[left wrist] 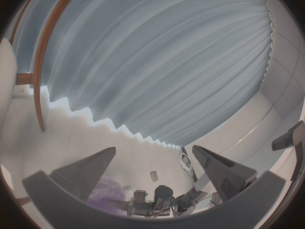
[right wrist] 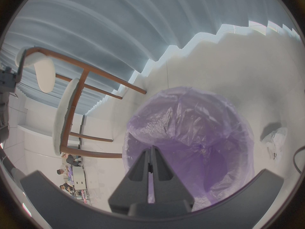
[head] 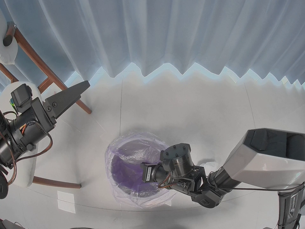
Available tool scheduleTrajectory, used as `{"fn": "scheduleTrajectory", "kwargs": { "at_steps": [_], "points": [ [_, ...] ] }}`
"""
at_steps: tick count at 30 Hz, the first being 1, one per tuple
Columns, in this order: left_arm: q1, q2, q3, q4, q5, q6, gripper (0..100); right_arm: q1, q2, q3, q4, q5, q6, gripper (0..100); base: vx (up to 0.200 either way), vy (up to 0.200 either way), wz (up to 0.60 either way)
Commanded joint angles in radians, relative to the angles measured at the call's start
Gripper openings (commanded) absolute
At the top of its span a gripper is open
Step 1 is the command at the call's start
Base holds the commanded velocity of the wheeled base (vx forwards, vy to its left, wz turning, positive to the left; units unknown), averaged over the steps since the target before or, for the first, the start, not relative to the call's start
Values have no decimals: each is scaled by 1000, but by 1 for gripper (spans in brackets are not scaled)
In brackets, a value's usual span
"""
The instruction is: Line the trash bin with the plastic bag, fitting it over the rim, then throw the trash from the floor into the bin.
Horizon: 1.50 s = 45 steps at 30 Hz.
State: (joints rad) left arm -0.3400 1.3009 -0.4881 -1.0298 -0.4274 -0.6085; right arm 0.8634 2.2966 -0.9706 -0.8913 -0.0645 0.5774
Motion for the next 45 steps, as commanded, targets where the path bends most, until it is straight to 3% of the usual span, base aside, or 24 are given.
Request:
{"fn": "scheduleTrajectory", "kwargs": {
  "at_steps": [1, 13, 21, 30, 36, 45],
  "points": [
    [-4, -6, 5, 0, -1, 1, 100, 5, 83, -59, 23, -1, -13, 0, 0, 0, 0],
    [-5, -8, 9, -1, -2, 3, 100, -55, 210, -267, 158, 2, -34, 0, 0, 0, 0],
    [-7, -14, 13, -1, -5, 3, 100, -104, 208, -341, 161, 3, -34, 0, 0, 0, 0],
    [-20, -14, 19, -1, -5, 10, 100, -109, 205, -384, 133, 0, -27, 0, 0, 0, 0],
    [-20, -12, 23, -1, -4, 55, 100, -92, 205, -355, 84, -38, -28, 0, 0, 0, 0],
    [-20, -15, 26, -1, -5, 55, 100, -64, 116, -135, 89, -49, -64, 0, 0, 0, 0]
  ]
}}
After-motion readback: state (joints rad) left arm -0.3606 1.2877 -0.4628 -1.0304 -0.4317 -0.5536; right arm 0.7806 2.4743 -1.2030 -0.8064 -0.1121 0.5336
